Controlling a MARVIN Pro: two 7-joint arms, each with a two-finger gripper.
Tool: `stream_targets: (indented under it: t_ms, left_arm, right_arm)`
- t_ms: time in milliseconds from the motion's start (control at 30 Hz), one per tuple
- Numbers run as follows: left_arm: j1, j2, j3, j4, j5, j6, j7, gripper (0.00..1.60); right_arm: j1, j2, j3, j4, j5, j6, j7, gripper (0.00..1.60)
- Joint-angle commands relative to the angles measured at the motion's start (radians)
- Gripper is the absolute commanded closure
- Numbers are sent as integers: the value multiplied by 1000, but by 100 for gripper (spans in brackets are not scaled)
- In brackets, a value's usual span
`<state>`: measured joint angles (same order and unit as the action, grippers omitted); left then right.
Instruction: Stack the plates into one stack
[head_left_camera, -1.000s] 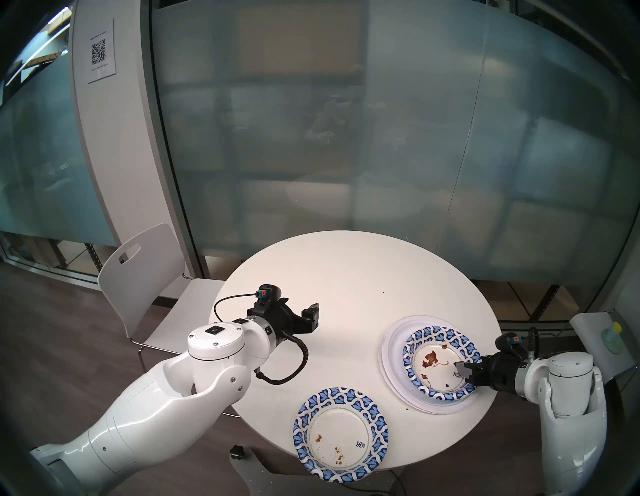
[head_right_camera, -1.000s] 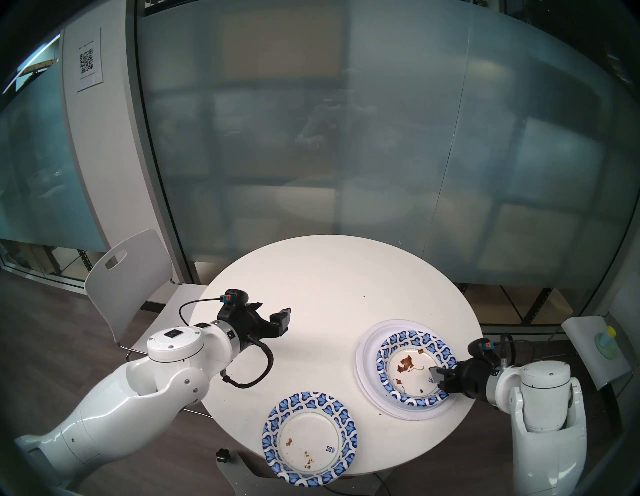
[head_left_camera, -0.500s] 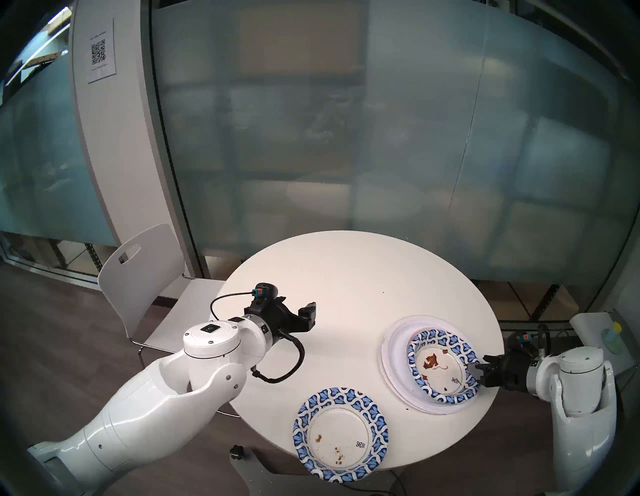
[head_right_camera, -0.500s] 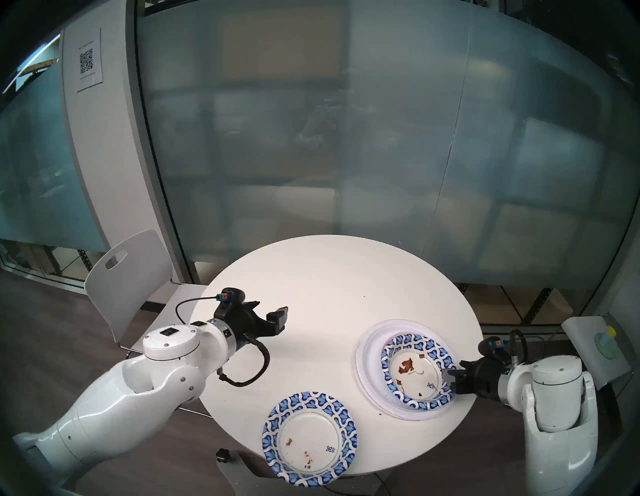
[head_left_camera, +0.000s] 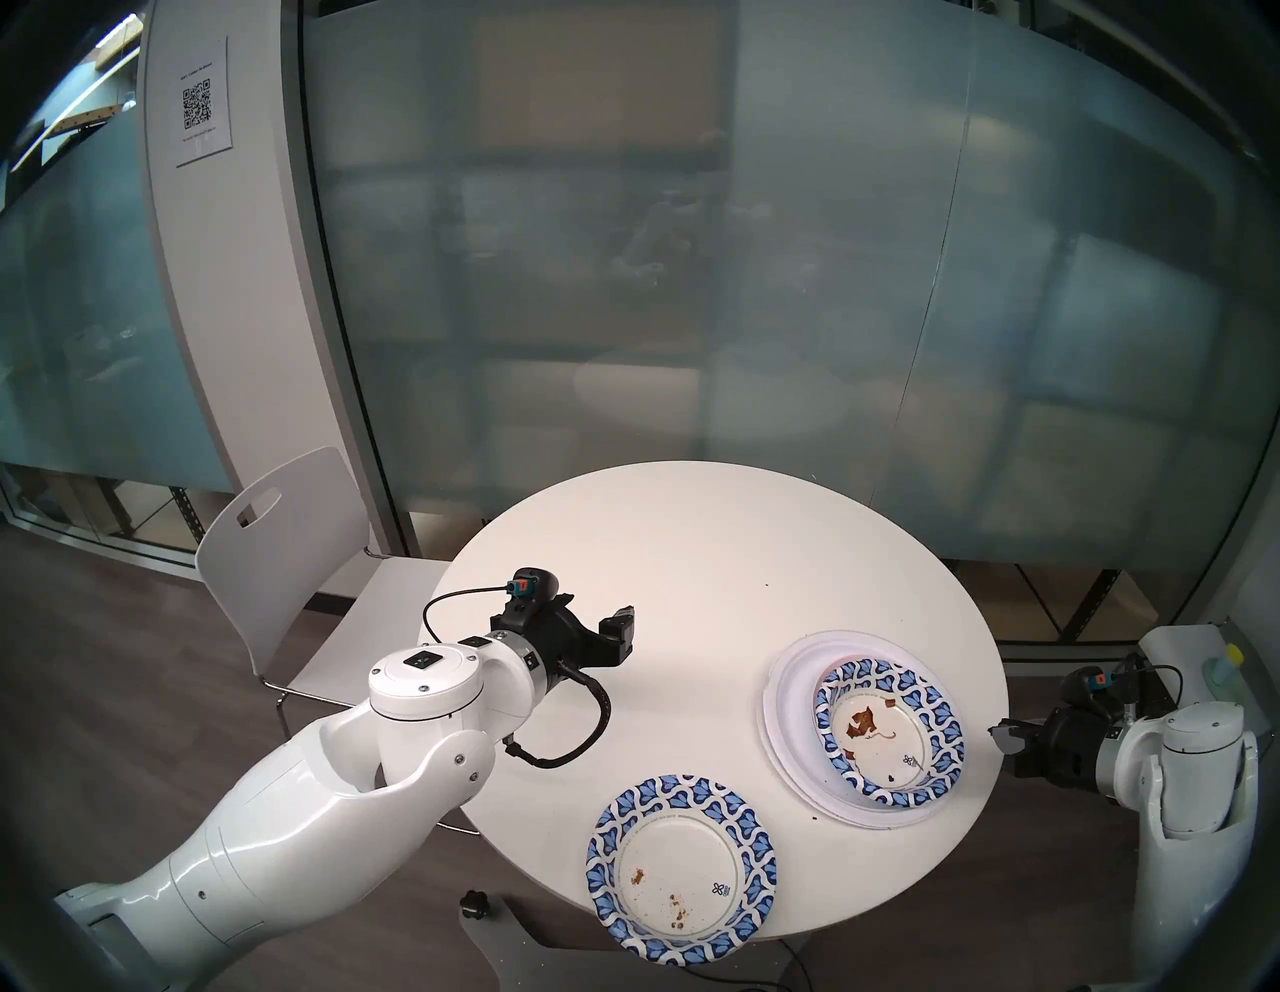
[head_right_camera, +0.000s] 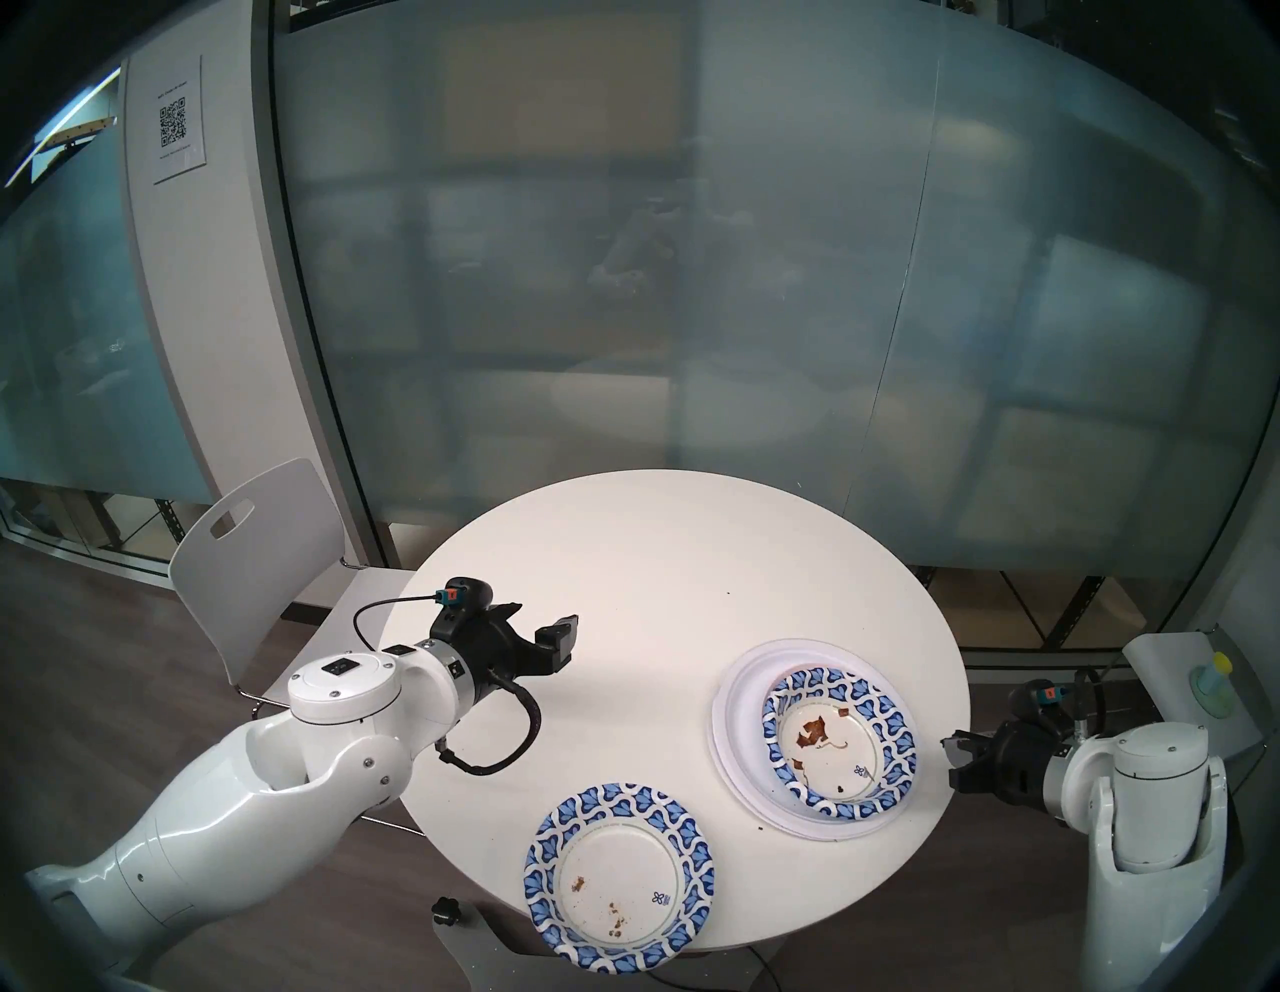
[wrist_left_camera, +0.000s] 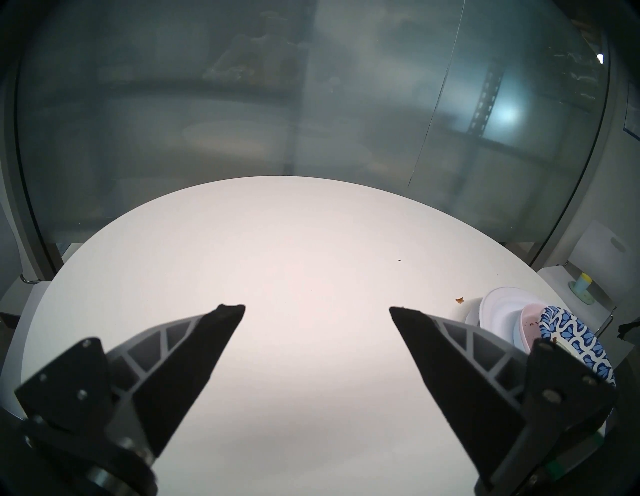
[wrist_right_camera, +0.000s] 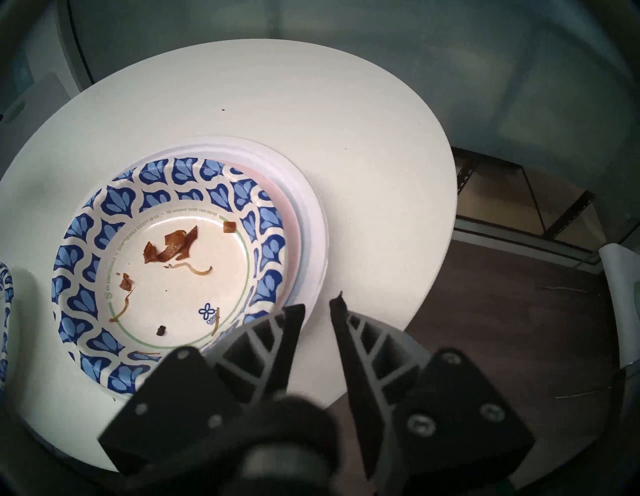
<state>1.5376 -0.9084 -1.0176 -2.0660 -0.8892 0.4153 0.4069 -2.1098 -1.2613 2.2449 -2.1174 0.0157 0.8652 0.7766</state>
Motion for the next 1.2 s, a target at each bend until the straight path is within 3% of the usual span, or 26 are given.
stream_targets:
  t_ms: [0,67,100,300,333,367,600,667,1167]
  left_arm:
    - [-6,-13,1,-17,4,-6,7,0]
    - [-6,-15,1,-17,4,-6,9,0]
    - [-6,-15,0,-17,4,-5,10,0]
    - [-7,-15,-5,-10,3,-7,11,0]
    - [-7,-15,-7,-9,3,-7,11,0]
    - [-7,-15,-8,-8,2,-7,12,0]
    - [-4,-11,-15,-6,-3,-9,14,0]
    - [-1,-5,-20,-5,-6,-11,13,0]
    - [12,27,-55,-11,-30,-23,9,0]
  right_arm:
    - [13,-40,22,48,29,-51,4,89]
    - [22,-44,17,71,29,-67,0,97]
    - [25,-44,13,80,28,-73,-2,110]
    - [47,-44,-4,111,31,-85,2,115]
    - [51,-45,-8,116,31,-87,1,137]
    - [57,-47,-9,124,34,-90,3,139]
    - [91,-42,-47,161,25,-97,-6,128]
    - [105,-36,-65,190,16,-104,-17,115]
    - [148,-28,-85,258,21,-131,-43,115]
